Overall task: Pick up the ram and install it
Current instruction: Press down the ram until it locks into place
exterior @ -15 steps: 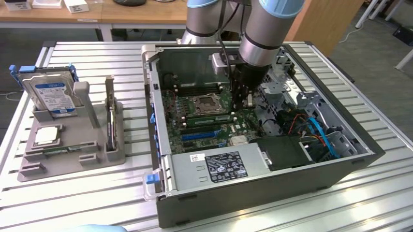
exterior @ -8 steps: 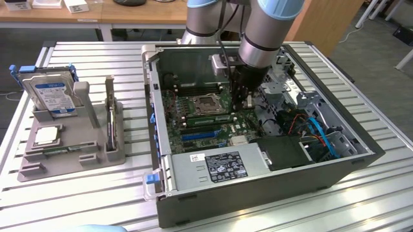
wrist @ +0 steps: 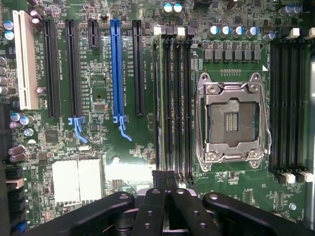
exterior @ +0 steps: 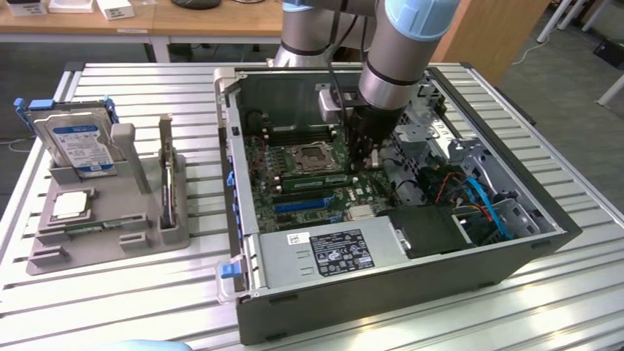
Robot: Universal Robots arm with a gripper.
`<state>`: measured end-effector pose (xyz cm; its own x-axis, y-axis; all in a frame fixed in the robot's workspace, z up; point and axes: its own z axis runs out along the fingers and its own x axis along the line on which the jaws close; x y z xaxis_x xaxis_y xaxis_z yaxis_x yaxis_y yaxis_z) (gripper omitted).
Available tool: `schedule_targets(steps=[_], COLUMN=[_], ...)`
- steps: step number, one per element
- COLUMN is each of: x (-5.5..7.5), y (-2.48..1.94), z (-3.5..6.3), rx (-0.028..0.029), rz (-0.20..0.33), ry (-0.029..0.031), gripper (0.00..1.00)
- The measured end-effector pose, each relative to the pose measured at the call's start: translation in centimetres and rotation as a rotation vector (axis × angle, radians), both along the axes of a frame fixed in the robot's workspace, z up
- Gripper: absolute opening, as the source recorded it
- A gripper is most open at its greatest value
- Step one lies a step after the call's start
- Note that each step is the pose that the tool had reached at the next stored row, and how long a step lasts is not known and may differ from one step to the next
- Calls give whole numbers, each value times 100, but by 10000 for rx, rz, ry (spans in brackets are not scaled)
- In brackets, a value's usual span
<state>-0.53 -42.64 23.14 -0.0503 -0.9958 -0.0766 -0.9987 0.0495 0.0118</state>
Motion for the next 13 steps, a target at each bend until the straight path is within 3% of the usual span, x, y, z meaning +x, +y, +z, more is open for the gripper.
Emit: schedule_targets(steps=[13], x=[-2], y=[0], z=[-49], rx=[-4], rz=[-1], ry=[0], gripper=[10])
